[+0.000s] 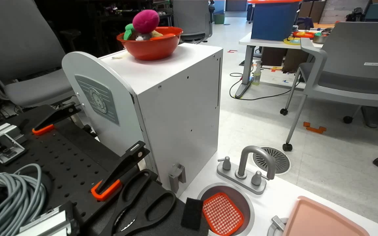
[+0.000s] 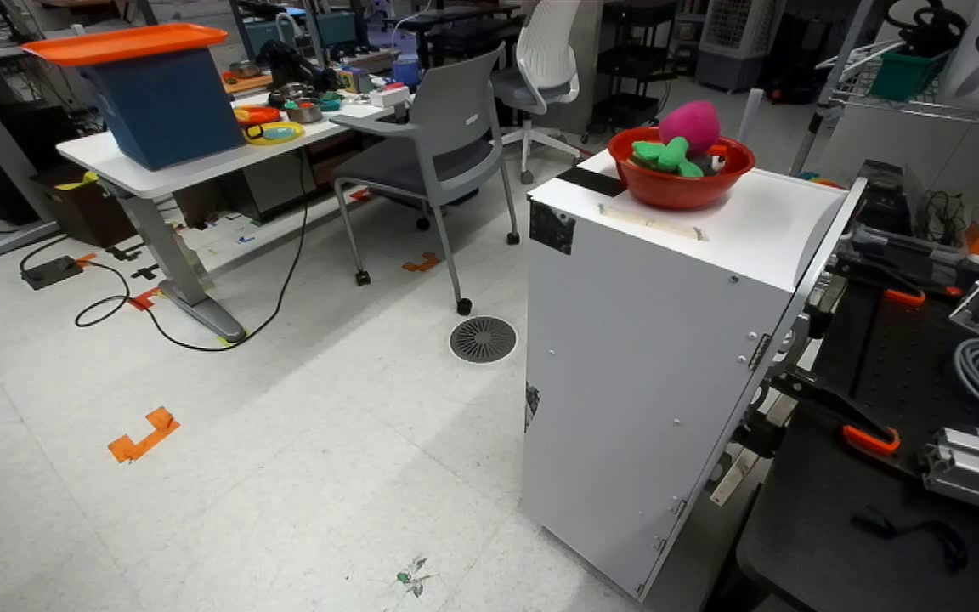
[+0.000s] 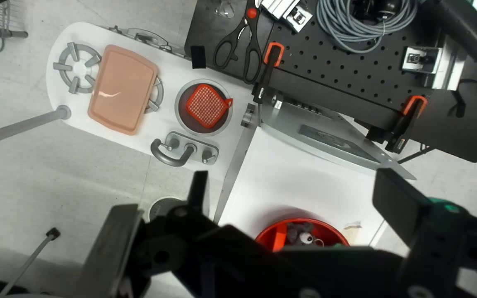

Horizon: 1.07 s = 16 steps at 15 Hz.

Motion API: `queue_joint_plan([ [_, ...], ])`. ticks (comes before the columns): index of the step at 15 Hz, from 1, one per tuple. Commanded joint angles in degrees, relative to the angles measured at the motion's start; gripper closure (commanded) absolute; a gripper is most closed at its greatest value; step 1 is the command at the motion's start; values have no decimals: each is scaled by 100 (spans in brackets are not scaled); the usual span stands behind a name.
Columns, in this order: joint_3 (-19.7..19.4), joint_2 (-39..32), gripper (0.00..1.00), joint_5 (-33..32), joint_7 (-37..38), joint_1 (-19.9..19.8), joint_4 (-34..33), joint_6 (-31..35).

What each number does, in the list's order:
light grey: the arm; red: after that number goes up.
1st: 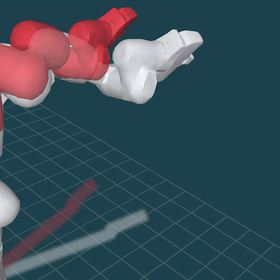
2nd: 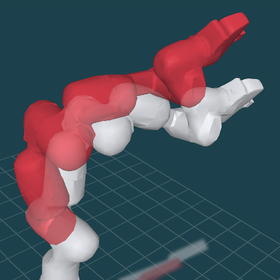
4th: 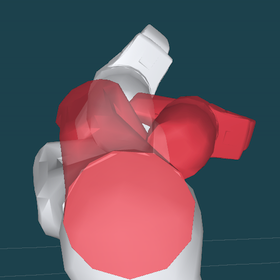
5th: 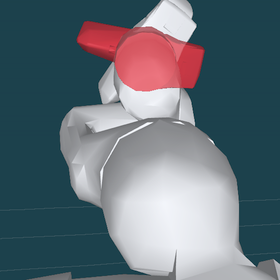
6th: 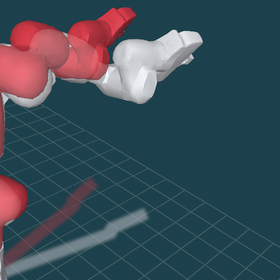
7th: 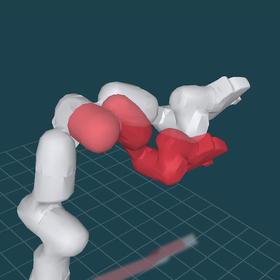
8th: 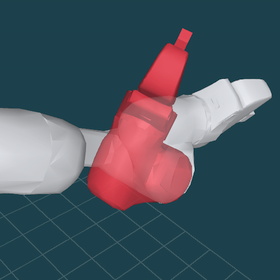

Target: Put the purple fluffy object in the sink.

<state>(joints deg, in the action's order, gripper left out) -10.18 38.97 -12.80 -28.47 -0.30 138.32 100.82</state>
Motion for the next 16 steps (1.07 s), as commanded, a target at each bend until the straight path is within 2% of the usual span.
queue_joint_plan([
  [1, -146, 199, 0, 31, -349, 134, 152, 183],
  [6, -288, 208, 0, 220, -733, 205, 124, -64],
  [7, -159, 94, 0, 88, -505, 116, 104, 8],
  [14, -197, 101, 0, 64, -553, 75, 117, 27],
  [16, -247, -157, 0, 70, -574, 88, -28, 56],
])
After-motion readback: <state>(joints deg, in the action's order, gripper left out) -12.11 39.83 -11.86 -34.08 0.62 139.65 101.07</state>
